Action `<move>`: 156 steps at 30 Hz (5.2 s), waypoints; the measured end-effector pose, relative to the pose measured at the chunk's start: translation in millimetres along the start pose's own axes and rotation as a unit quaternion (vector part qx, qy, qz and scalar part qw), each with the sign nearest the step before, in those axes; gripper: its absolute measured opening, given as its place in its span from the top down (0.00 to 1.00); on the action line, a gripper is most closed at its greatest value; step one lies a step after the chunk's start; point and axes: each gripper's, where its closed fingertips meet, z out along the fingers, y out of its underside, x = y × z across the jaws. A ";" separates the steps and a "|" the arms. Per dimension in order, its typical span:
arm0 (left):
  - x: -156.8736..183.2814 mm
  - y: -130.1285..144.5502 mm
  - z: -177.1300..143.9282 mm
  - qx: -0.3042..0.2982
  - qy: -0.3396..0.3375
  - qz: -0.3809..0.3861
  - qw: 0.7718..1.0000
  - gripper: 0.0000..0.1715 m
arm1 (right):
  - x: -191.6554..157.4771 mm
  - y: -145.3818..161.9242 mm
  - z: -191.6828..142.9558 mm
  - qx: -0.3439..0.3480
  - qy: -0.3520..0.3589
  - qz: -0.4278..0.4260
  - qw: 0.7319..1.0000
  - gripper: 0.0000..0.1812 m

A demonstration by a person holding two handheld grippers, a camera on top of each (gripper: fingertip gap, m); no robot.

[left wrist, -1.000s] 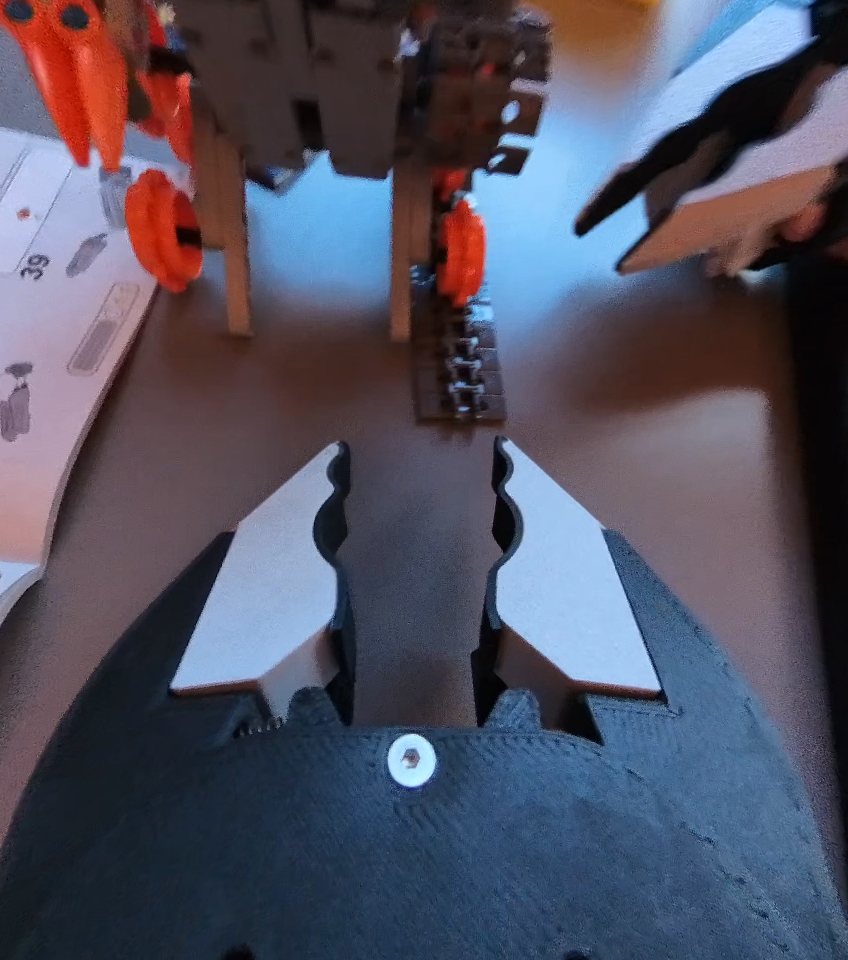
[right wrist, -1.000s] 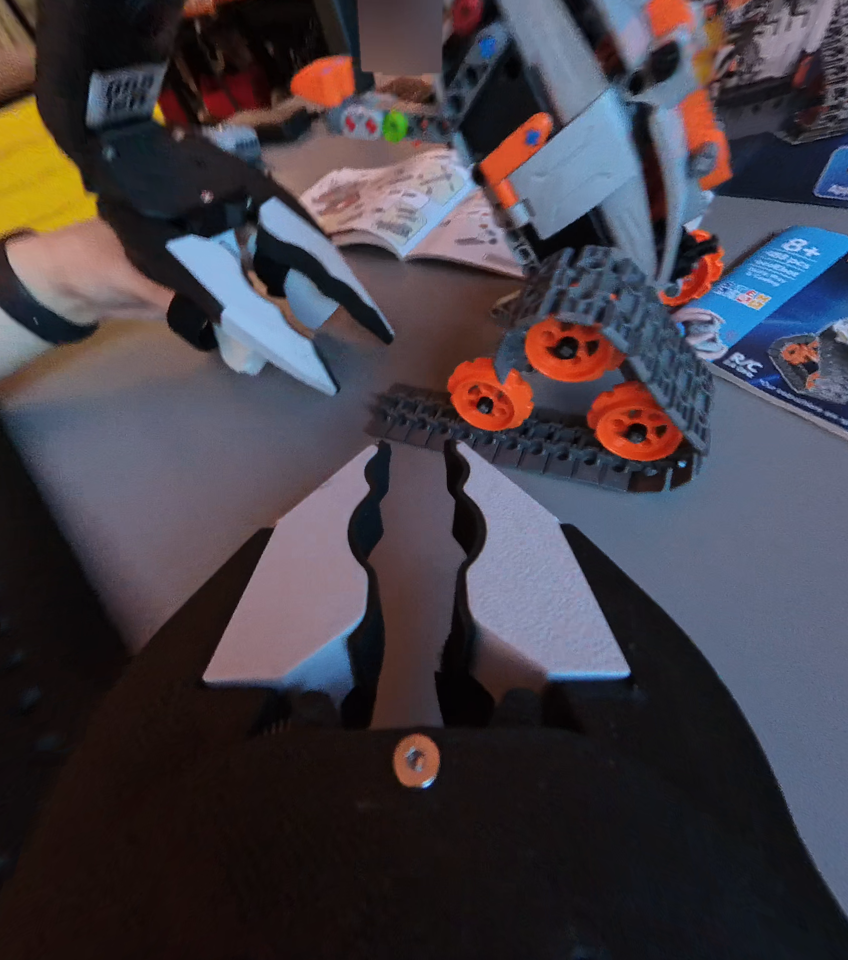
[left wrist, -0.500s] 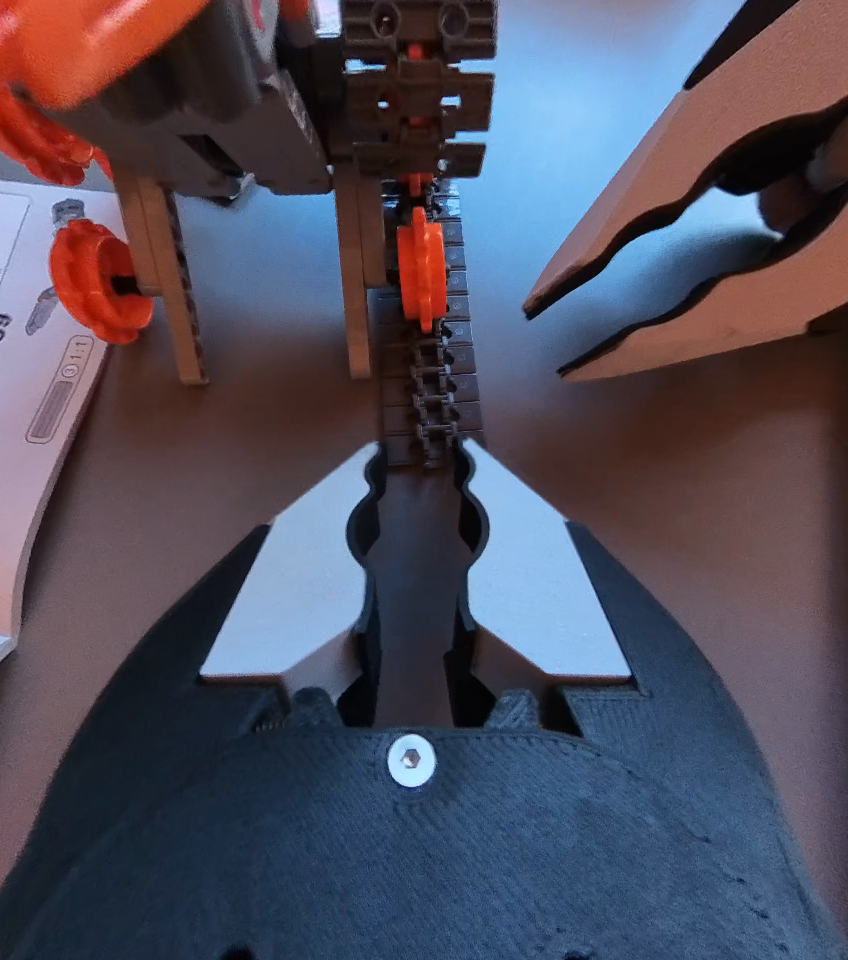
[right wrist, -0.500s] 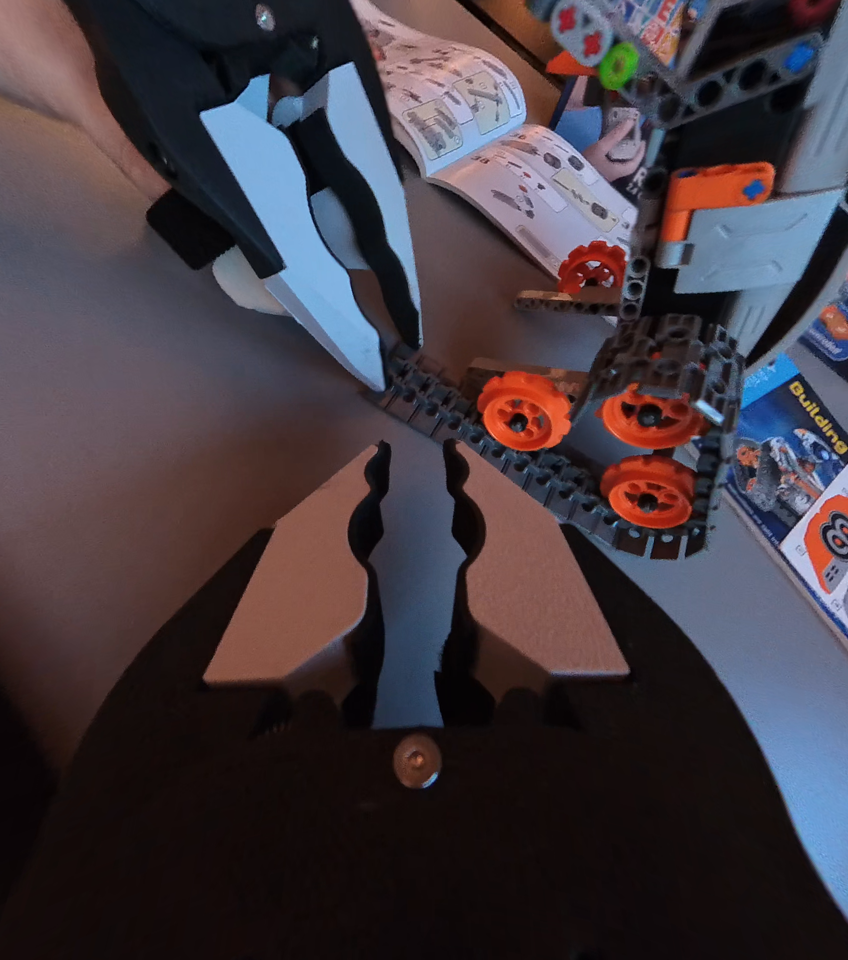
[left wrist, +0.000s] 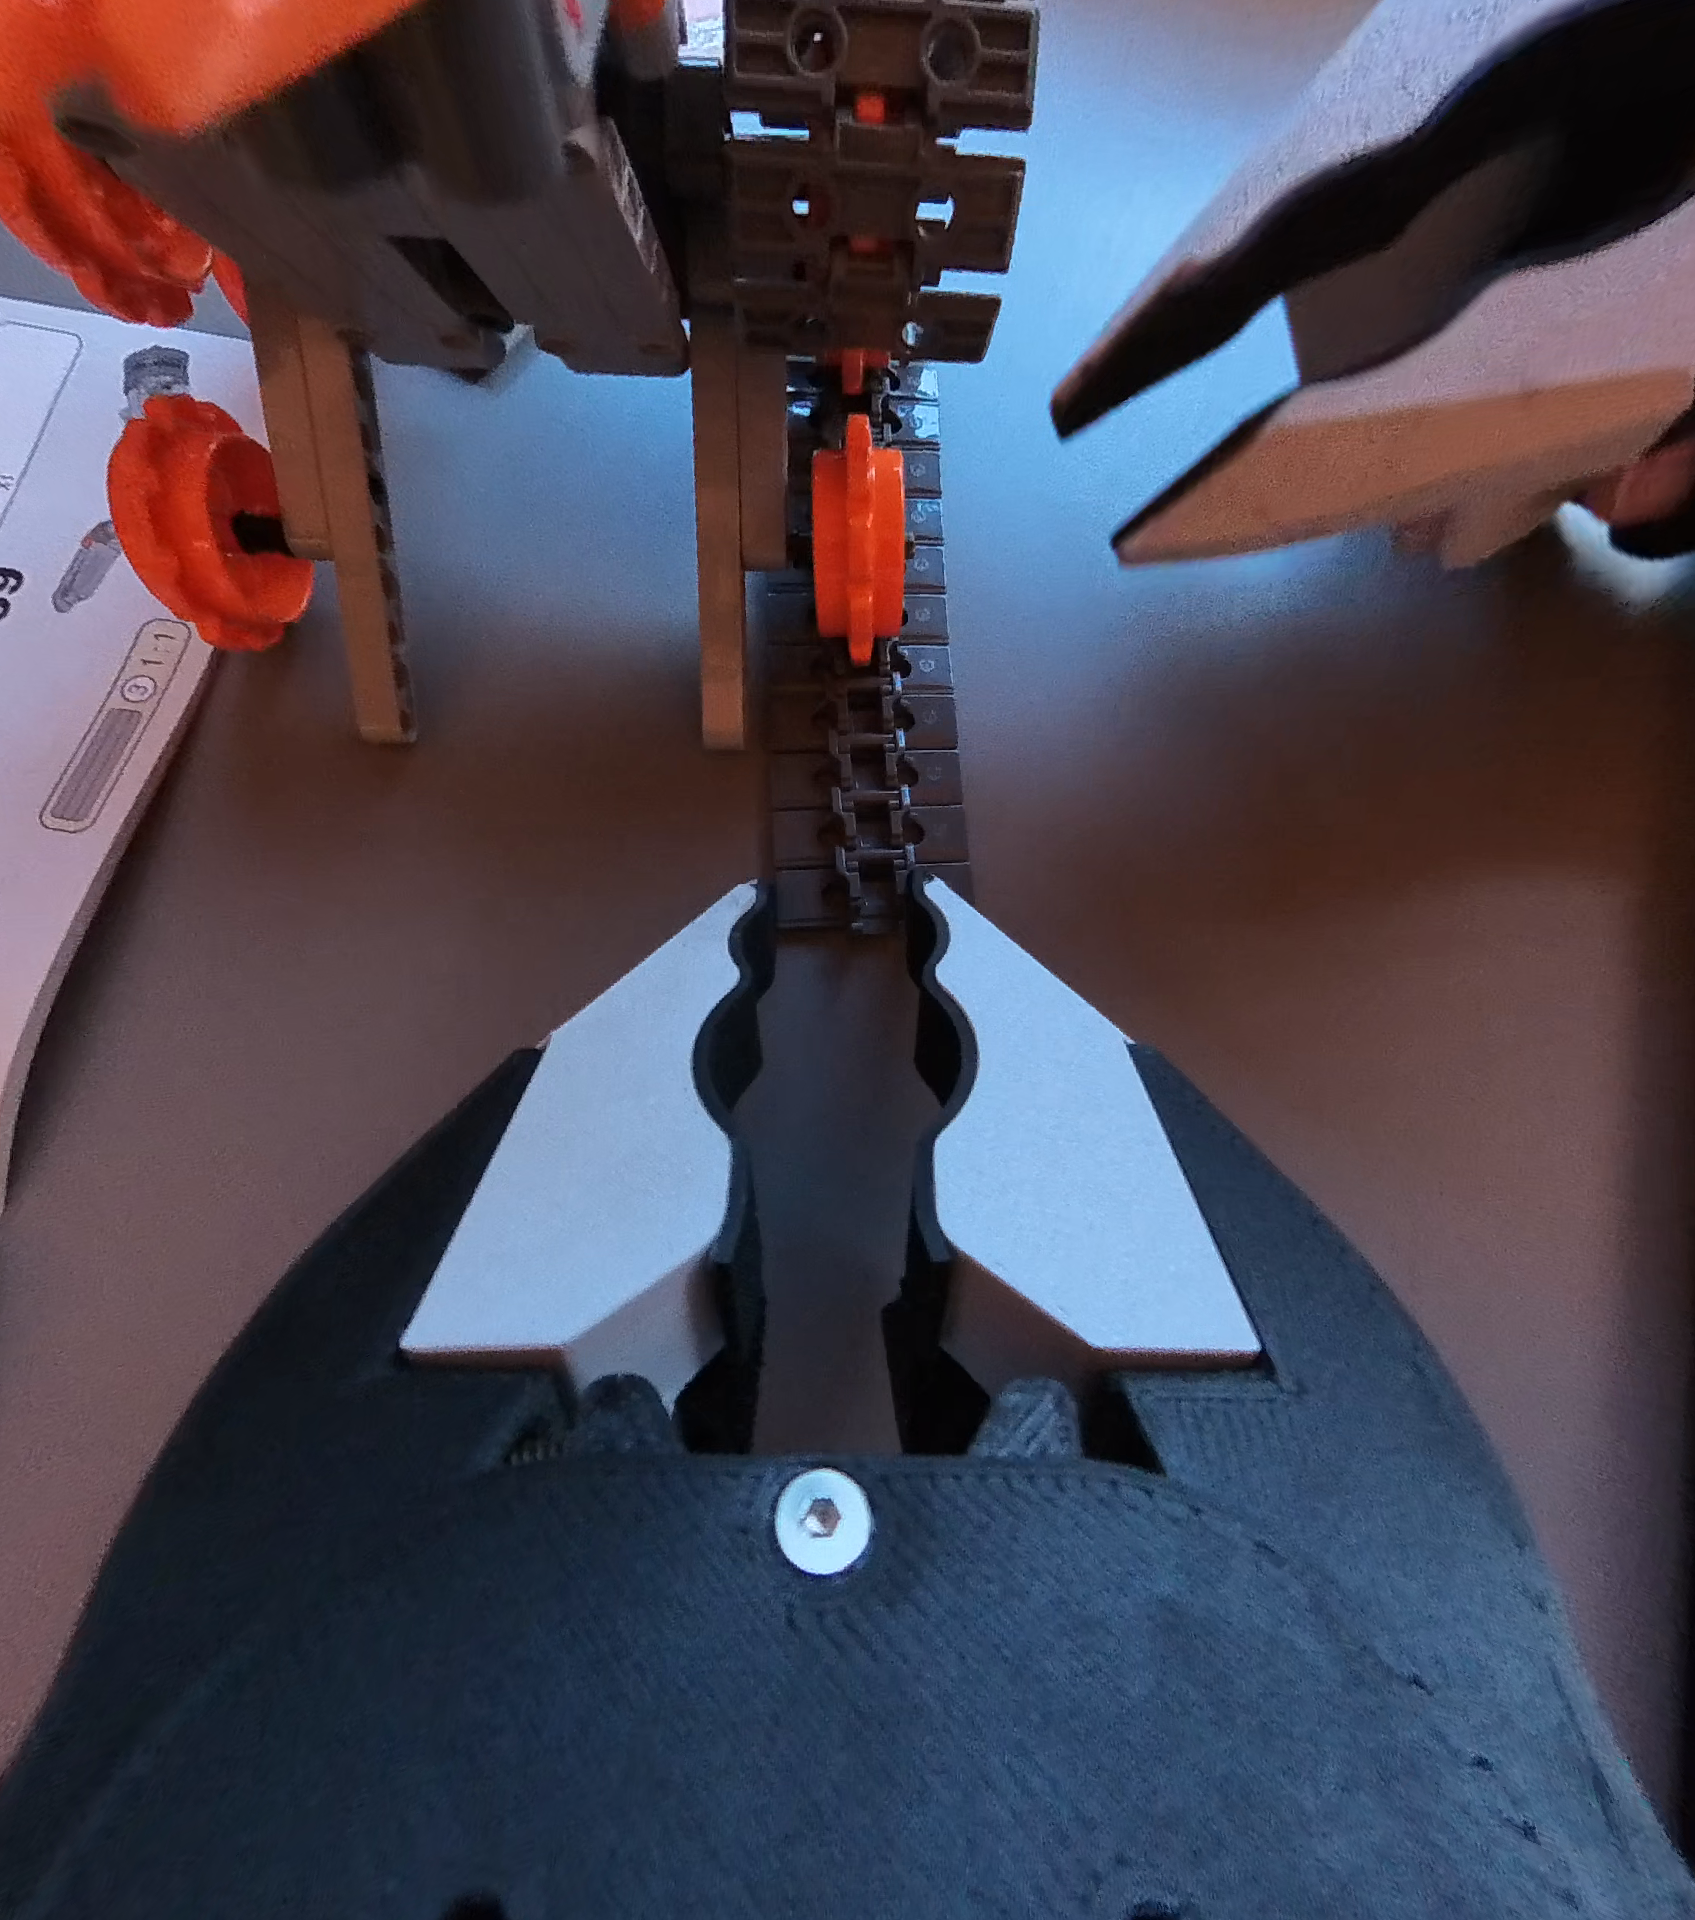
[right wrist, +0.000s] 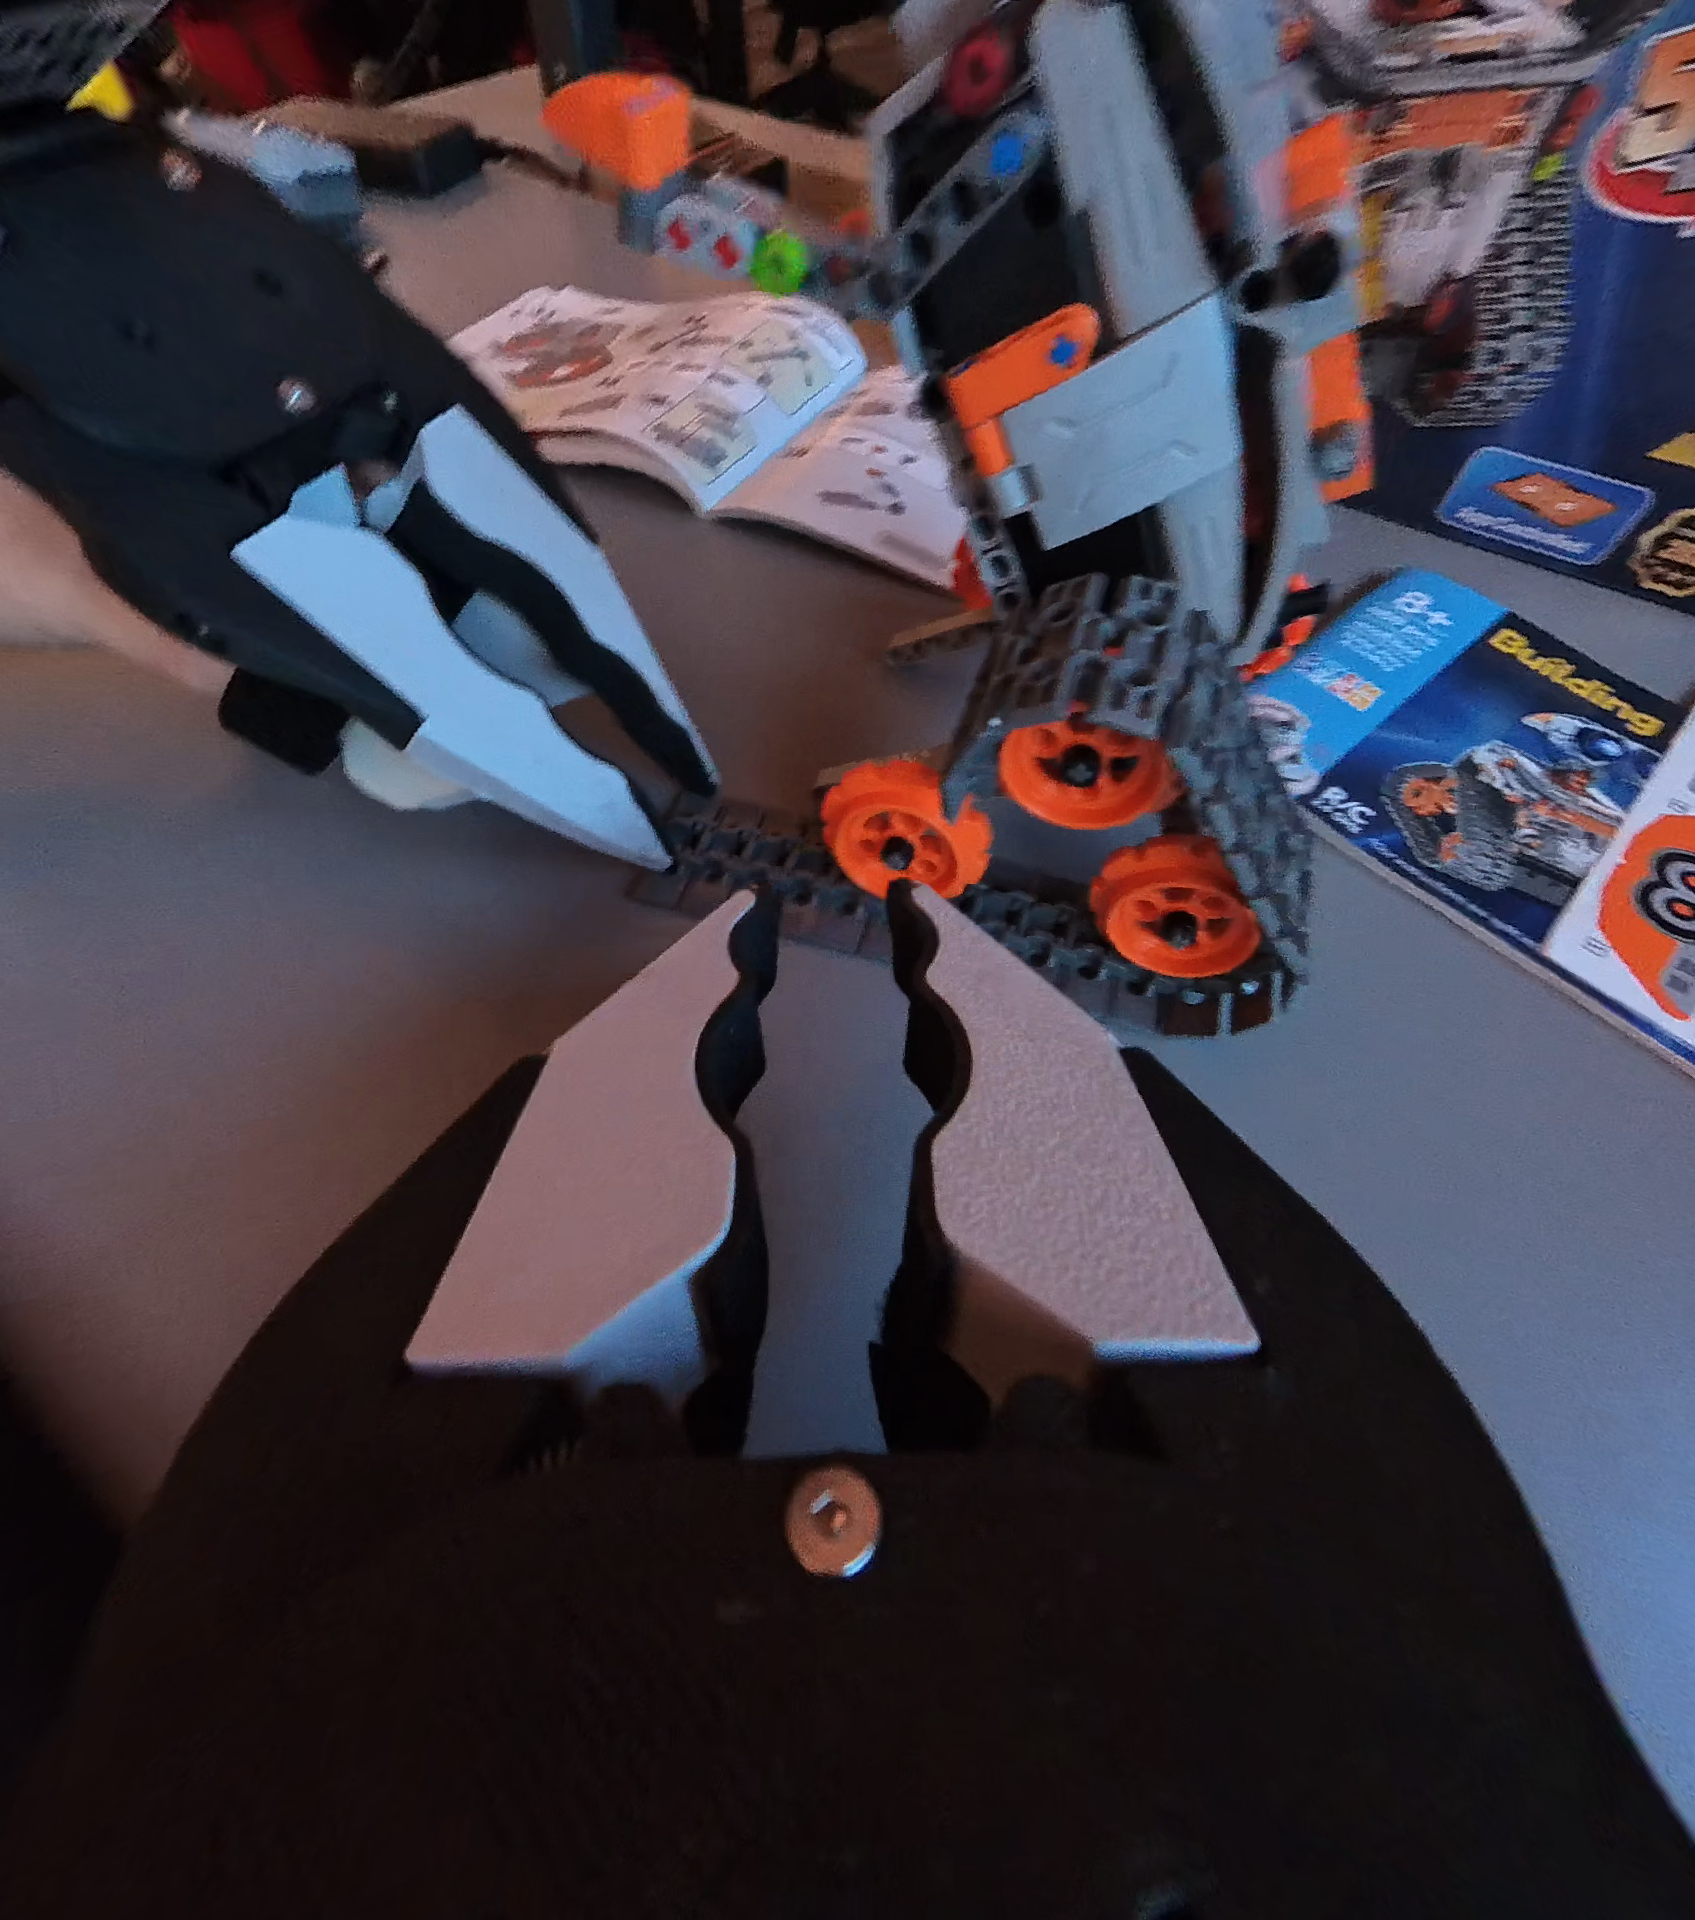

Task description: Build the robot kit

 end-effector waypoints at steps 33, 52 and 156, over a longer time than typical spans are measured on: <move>-22.5 -17.0 -52.3 0.096 -0.031 -0.024 0.995 0.77 | 28.6 -25.0 7.2 0.049 0.081 0.131 0.987 0.97; -55.9 -157.6 -64.8 0.053 -0.043 0.006 0.998 0.38 | 25.3 -23.6 9.5 0.042 0.079 0.101 0.991 0.98; -32.4 -59.9 -94.8 -0.121 -0.190 -0.115 0.968 0.46 | -88.8 24.7 35.2 -0.088 -0.053 -0.211 0.972 0.87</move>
